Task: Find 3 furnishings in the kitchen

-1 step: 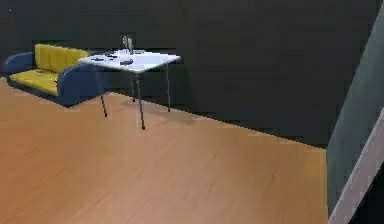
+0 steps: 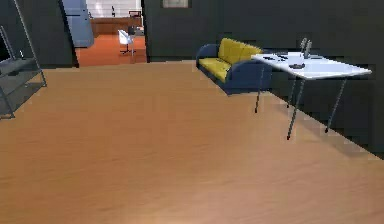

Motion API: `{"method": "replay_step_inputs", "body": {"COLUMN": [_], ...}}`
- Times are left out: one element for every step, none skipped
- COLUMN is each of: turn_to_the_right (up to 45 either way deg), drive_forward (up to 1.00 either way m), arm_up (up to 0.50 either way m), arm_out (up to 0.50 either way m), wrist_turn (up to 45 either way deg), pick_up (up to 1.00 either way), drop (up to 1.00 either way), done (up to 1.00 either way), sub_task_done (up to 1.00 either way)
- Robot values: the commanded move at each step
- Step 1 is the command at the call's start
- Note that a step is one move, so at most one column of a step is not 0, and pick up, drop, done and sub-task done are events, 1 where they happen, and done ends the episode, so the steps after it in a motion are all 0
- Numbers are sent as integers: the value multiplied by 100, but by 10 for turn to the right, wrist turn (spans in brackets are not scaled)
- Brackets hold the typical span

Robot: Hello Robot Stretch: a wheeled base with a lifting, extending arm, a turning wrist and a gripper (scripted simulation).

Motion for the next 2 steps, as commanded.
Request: {"method": "replay_step_inputs", "body": {"turn_to_the_right": [-180, 0], "drive_forward": [0, 100], "arm_up": [0, 0], "arm_out": [0, 0], "wrist_turn": [0, 0], "pick_up": [0, 0], "drop": [0, 0], "done": [0, 0], "sub_task_done": [0, 0]}}
